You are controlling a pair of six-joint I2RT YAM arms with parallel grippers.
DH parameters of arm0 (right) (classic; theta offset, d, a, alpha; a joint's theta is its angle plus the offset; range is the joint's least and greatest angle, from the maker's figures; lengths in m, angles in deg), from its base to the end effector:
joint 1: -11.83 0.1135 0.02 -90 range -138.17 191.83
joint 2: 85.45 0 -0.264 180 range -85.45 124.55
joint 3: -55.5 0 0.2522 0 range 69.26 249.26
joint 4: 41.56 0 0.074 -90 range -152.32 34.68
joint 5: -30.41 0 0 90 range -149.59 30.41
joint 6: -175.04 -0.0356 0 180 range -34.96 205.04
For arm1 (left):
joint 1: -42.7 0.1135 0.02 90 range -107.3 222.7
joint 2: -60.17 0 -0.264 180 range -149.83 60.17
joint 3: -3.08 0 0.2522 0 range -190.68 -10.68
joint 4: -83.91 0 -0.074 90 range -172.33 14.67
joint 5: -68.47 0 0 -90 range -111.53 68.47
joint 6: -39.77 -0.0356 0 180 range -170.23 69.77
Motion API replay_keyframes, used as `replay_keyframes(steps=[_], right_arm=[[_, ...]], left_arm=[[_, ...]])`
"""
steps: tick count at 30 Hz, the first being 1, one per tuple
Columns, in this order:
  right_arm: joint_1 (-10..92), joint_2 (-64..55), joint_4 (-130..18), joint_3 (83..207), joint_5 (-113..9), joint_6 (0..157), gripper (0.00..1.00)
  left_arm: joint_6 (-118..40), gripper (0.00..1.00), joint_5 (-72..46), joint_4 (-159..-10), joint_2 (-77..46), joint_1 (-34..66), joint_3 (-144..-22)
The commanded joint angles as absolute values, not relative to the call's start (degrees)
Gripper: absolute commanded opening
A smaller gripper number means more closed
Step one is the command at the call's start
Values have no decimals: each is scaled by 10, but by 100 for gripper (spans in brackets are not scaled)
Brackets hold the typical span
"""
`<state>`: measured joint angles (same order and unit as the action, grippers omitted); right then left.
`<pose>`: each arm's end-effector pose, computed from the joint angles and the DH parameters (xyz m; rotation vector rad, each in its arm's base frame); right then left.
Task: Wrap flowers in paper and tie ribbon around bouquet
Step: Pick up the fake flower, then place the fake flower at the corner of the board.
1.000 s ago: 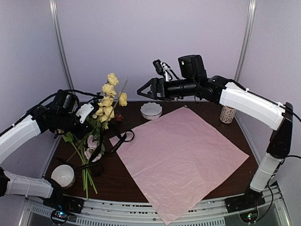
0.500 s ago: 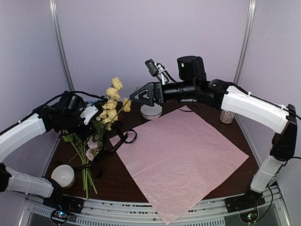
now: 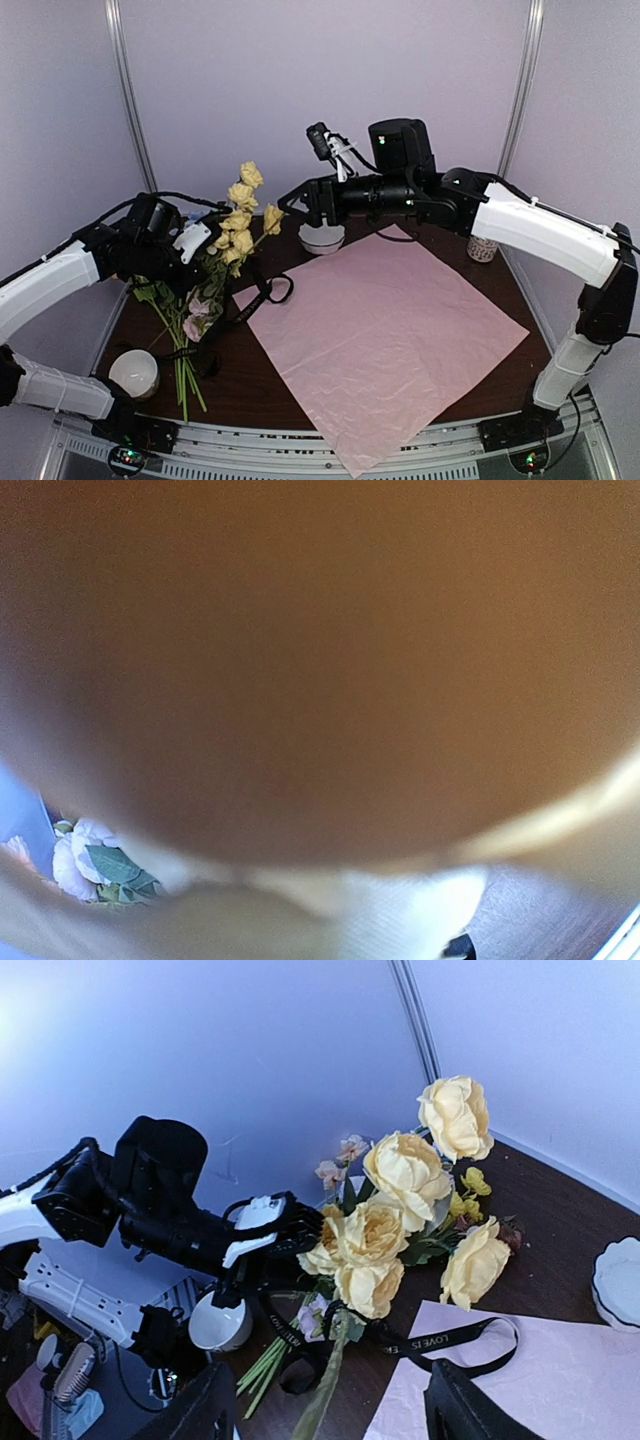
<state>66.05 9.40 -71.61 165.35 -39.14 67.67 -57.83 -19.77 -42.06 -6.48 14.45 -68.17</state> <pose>0.2177 0.3233 0.4140 -0.8823 1.7854 1.1732 0.2092 -0.1136 0.2929 0.7651 2.3201 -0.1988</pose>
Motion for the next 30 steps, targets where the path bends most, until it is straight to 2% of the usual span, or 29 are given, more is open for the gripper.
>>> replay_keyframes(steps=[1, 3, 6, 7, 14, 18, 21, 27, 30], right_arm=[[659, 152, -749, 1726, -431, 668, 50], [658, 174, -763, 1759, -412, 665, 37], [658, 178, -757, 1762, -413, 661, 4], [659, 173, -754, 1755, -417, 662, 0], [658, 130, -736, 1668, -437, 651, 0], [658, 102, -708, 1600, -458, 624, 0], [658, 86, -653, 1546, -469, 572, 0], [660, 100, -602, 1490, -446, 475, 0], [659, 97, -600, 1458, -471, 455, 0]], left_arm=[[-575, 0, -191, -450, -65, 141, -679], [-576, 0, -195, -451, -65, 140, -676], [-576, 0, -198, -461, -59, 140, -668], [-571, 0, -196, -469, -55, 140, -667], [-523, 0, -183, -554, -46, 177, -728], [-487, 0, -137, -537, -70, 244, -789], [-482, 0, -158, -531, -79, 277, -816], [-499, 0, -168, -499, -104, 306, -908], [-494, 0, -144, -477, -117, 325, -921]])
